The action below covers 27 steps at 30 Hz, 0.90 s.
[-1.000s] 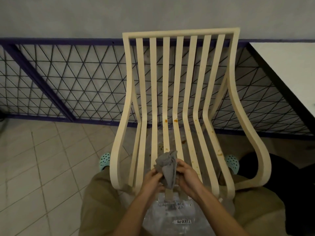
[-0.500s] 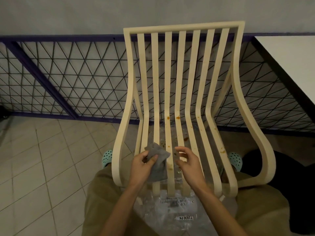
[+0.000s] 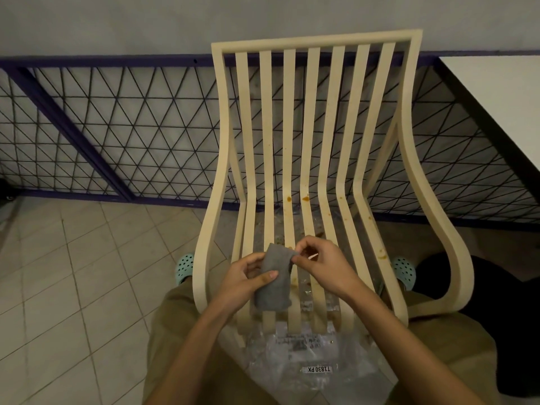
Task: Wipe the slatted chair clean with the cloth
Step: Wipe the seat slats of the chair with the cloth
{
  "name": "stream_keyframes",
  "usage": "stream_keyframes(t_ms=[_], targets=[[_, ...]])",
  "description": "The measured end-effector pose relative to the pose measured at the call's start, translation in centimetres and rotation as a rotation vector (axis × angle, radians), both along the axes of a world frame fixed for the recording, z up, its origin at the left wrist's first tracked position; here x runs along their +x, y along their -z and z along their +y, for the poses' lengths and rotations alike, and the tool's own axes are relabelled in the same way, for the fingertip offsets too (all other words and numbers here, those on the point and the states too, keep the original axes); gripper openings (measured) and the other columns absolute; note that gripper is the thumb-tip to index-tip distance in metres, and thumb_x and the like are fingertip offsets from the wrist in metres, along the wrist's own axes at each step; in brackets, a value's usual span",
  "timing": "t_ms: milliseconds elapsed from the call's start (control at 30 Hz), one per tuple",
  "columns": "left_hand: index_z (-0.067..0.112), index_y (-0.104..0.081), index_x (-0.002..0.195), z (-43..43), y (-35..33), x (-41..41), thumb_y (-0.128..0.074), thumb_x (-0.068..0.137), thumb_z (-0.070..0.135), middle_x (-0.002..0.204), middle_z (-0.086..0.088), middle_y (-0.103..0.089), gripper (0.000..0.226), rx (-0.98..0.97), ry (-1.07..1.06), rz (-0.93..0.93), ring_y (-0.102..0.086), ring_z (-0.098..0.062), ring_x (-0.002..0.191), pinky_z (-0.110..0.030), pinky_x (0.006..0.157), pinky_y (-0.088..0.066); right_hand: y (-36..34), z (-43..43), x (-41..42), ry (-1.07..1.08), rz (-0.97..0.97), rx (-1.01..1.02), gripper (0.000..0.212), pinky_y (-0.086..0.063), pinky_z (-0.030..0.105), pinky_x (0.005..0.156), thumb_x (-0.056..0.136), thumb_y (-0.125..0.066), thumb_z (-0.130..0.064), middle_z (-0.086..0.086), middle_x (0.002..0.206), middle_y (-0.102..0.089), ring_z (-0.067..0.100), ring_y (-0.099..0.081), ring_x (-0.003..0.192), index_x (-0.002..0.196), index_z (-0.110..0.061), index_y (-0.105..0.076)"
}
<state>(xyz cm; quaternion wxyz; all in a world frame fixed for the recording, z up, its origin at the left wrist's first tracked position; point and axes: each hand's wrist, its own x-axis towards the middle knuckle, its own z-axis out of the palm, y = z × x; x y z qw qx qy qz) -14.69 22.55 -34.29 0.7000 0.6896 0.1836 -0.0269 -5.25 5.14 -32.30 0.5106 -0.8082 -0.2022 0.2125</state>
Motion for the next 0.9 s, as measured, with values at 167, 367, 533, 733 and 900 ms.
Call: stream_keyframes(t_ms=[167, 367, 533, 733, 900], targets=[[0.029, -0.056, 0.128, -0.2, 0.6, -0.5, -0.071, 0.084, 0.009, 0.119, 0.004, -0.063, 0.050, 0.072, -0.043, 0.015, -0.062, -0.011, 0.108, -0.025, 0.085, -0.055, -1.8, 0.3, 0.7, -0.032, 0.252, 0.098, 0.005, -0.044, 0.037, 0.066, 0.094, -0.059, -0.014, 0.013, 0.069, -0.058, 0.025, -0.054, 0.069, 0.089, -0.013, -0.057], [0.050, -0.026, 0.145, -3.0, 2.7, -2.9, -0.074, 0.078, 0.006, 0.146, 0.023, -0.036, 0.094, 0.306, 0.024, -0.029, -0.037, 0.001, 0.133, -0.016, 0.098, -0.042, -4.6, 1.1, 1.7, 0.066, 0.574, 0.356, 0.020, -0.056, 0.033, 0.055, 0.092, -0.057, 0.002, 0.012, 0.067, -0.064, 0.024, -0.062, 0.053, 0.108, -0.007, -0.052], [0.035, -0.046, 0.138, -5.5, 1.1, -1.6, -0.075, 0.079, 0.025, 0.133, 0.022, -0.052, 0.067, 0.352, -0.160, -0.225, -0.049, 0.000, 0.123, -0.027, 0.101, -0.045, -6.3, 1.1, 2.1, 0.024, 0.711, 0.459, 0.018, -0.059, 0.031, 0.059, 0.095, -0.049, 0.004, 0.021, 0.082, -0.065, 0.029, -0.068, 0.066, 0.105, -0.004, -0.062], [0.020, -0.072, 0.108, -2.5, -2.0, 0.6, -0.053, 0.095, 0.023, 0.110, 0.005, -0.070, 0.023, 0.225, -0.224, -0.192, -0.062, -0.008, 0.107, -0.025, 0.090, -0.052, -7.3, -1.6, 3.9, -0.096, 0.768, 0.514, 0.033, -0.053, 0.039, 0.091, 0.091, -0.046, 0.011, 0.026, 0.116, -0.066, 0.033, -0.069, 0.101, 0.121, 0.002, -0.059], [0.013, -0.068, 0.097, -0.6, -3.9, 2.2, -0.040, 0.101, 0.013, 0.101, -0.010, -0.071, 0.029, -0.087, -0.256, -0.013, -0.065, -0.026, 0.101, -0.029, 0.078, -0.054, -7.0, -2.3, 4.6, -0.098, 0.590, 0.385, 0.037, -0.058, 0.023, 0.062, 0.081, -0.066, 0.003, 0.018, 0.107, -0.067, 0.022, -0.068, 0.078, 0.118, 0.001, -0.064]])
